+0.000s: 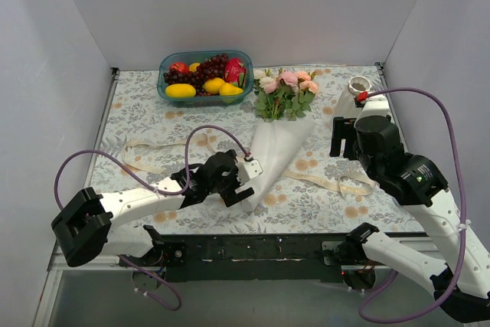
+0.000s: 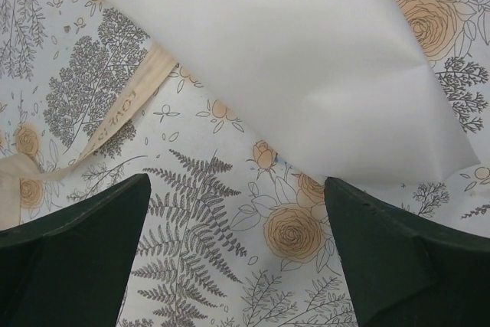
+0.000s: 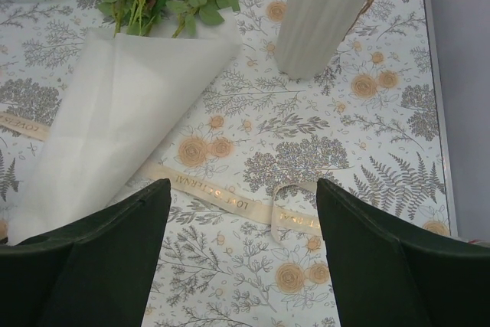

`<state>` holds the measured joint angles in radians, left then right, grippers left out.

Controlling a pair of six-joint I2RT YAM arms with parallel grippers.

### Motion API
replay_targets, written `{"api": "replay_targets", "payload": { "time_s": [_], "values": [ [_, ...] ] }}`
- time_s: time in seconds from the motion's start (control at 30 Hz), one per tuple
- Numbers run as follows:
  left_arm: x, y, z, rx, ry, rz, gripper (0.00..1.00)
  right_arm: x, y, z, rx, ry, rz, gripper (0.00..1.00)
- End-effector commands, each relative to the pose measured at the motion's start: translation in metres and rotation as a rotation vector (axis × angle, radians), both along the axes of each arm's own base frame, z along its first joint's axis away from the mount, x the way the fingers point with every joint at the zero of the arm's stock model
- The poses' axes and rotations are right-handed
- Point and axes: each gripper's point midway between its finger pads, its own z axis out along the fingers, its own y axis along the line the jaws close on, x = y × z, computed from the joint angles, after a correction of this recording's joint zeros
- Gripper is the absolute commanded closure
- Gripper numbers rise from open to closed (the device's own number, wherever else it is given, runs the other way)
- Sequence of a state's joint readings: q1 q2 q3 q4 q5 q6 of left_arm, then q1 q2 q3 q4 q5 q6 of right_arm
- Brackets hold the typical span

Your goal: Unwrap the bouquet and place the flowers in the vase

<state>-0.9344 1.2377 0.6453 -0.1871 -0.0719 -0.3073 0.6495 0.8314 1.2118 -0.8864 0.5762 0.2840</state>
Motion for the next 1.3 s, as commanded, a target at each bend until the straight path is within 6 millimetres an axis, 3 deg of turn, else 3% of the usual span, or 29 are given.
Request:
{"api": "replay_targets", "payload": {
  "time_s": [0.0, 0.17, 0.33, 0.6, 0.87, 1.07, 1.17, 1.2, 1.27],
  "values": [
    [-0.002, -0.013, 0.004, -0.021, 0.002, -0.031, 0.04, 0.003, 0.001, 0.008, 0.023, -0.043, -0.002, 0.17],
    [-0.018, 0.004, -0.014, 0.034, 0.045, -0.058, 0.04, 0.003, 0.001, 0.007, 0.018, -0.046, 0.003, 0.17],
    [-0.015, 0.009, -0.014, -0.002, 0.038, 0.019, 0.04, 0.005, 0.003, 0.007, 0.022, -0.051, 0.006, 0.18],
    [0.007, -0.014, 0.009, -0.1, -0.025, 0.118, 0.08, 0.005, 0.004, 0.006, 0.033, -0.06, 0.011, 0.21],
    [-0.011, -0.024, 0.002, -0.002, -0.129, 0.02, 0.1, 0.004, 0.0, 0.004, 0.028, -0.065, -0.004, 0.22],
    [-0.005, -0.032, 0.008, -0.002, -0.175, 0.021, 0.11, 0.001, 0.0, 0.0, 0.042, -0.064, -0.006, 0.24],
    [0.006, -0.032, 0.009, -0.004, -0.233, 0.055, 0.15, 0.0, -0.002, -0.001, 0.042, -0.067, -0.006, 0.25],
    [0.012, -0.033, 0.012, -0.016, -0.272, 0.067, 0.25, -0.001, -0.002, 0.001, 0.045, -0.07, -0.005, 0.25],
    [0.018, -0.029, 0.013, -0.011, -0.305, 0.101, 0.32, -0.002, -0.002, 0.002, 0.051, -0.076, -0.002, 0.27]
  ]
}}
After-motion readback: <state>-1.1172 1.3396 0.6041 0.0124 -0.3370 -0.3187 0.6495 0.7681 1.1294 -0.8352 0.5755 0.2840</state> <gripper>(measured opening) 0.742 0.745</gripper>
